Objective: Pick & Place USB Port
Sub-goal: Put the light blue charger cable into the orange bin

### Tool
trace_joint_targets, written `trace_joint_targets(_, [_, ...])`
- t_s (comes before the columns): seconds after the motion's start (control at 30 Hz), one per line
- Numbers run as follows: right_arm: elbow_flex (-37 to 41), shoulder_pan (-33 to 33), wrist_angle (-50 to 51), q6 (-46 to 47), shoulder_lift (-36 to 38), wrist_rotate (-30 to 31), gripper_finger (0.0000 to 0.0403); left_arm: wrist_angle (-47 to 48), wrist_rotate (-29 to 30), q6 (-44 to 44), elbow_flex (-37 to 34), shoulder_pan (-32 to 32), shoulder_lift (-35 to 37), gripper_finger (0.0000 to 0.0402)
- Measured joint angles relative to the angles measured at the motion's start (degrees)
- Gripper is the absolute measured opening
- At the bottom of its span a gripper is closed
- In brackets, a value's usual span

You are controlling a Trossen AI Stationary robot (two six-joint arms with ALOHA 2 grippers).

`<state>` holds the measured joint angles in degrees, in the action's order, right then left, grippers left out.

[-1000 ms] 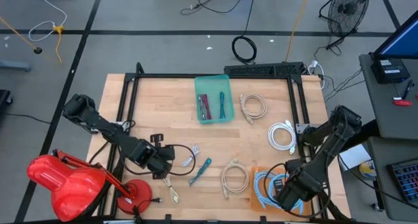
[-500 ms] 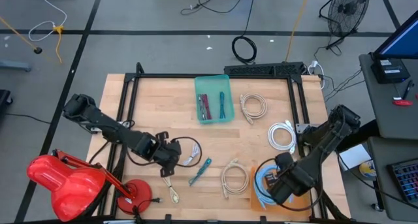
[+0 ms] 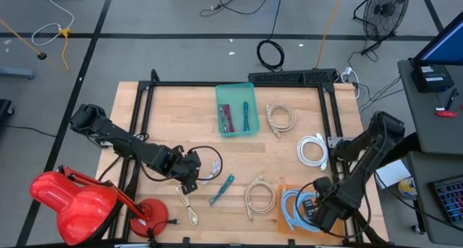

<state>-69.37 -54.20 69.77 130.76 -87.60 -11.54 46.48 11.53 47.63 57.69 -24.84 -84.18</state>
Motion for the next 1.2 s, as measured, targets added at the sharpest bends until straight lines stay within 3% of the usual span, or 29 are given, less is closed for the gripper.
trace_joint_targets(0.2, [6.46,-1.84,-8.28,0.97,0.16,-2.57,0.0033,0.05,-0.07,1.59,0.00,0.02,0.00,0.0021])
trace_joint_targets(0.4, [5.65,-4.12,-3.09,1.44,0.22,-3.75,0.0033,0.08,-1.03,3.72,0.00,0.02,0.00,0.0021])
trace_joint_targets(0.8, [7.04,-9.42,-2.20,1.54,0.18,-7.75,0.0033,-0.01,-0.66,6.34,0.00,1.99,0.00,0.0021])
trace_joint_targets(1.2, [11.43,-9.56,-8.95,-0.18,0.33,-6.44,0.0047,-0.40,-0.48,9.09,0.00,3.67,0.00,0.0021])
